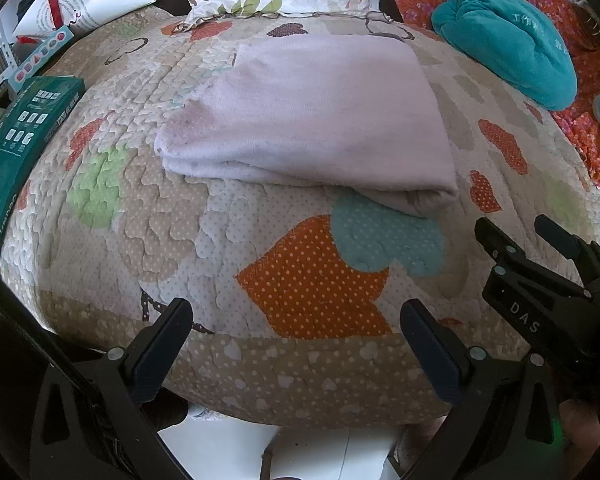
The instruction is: Fold small clothes
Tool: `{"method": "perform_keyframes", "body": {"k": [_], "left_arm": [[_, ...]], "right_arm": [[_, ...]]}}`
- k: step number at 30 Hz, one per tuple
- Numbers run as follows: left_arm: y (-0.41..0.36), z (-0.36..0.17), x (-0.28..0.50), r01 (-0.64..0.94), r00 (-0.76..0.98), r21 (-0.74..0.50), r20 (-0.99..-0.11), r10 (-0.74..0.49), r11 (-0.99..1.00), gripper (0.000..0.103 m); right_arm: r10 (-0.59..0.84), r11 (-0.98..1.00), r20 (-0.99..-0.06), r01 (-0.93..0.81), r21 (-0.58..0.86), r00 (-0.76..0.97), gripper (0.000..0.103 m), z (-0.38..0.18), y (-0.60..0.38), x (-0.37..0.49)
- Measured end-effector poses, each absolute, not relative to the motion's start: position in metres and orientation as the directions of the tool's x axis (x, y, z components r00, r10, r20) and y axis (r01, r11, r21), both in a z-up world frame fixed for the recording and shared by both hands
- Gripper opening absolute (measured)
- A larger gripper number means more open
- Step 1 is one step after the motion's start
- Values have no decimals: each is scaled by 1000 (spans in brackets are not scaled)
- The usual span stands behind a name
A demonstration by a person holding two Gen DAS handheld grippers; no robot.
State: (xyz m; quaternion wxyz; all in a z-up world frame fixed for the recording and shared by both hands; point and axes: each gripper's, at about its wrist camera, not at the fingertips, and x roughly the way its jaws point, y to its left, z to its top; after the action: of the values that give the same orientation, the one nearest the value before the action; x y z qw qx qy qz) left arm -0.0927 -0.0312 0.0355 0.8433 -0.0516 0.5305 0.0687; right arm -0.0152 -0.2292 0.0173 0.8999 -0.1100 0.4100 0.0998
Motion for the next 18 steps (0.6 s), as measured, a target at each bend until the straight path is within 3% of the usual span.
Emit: {"method": "perform_keyframes", "body": {"k": [18], "left_arm": [[-26, 31, -94, -198, 421, 3, -903, 88, 980, 103]], "right_arm": [[98, 953, -741, -276, -122, 664, 85, 19, -226, -20]]}}
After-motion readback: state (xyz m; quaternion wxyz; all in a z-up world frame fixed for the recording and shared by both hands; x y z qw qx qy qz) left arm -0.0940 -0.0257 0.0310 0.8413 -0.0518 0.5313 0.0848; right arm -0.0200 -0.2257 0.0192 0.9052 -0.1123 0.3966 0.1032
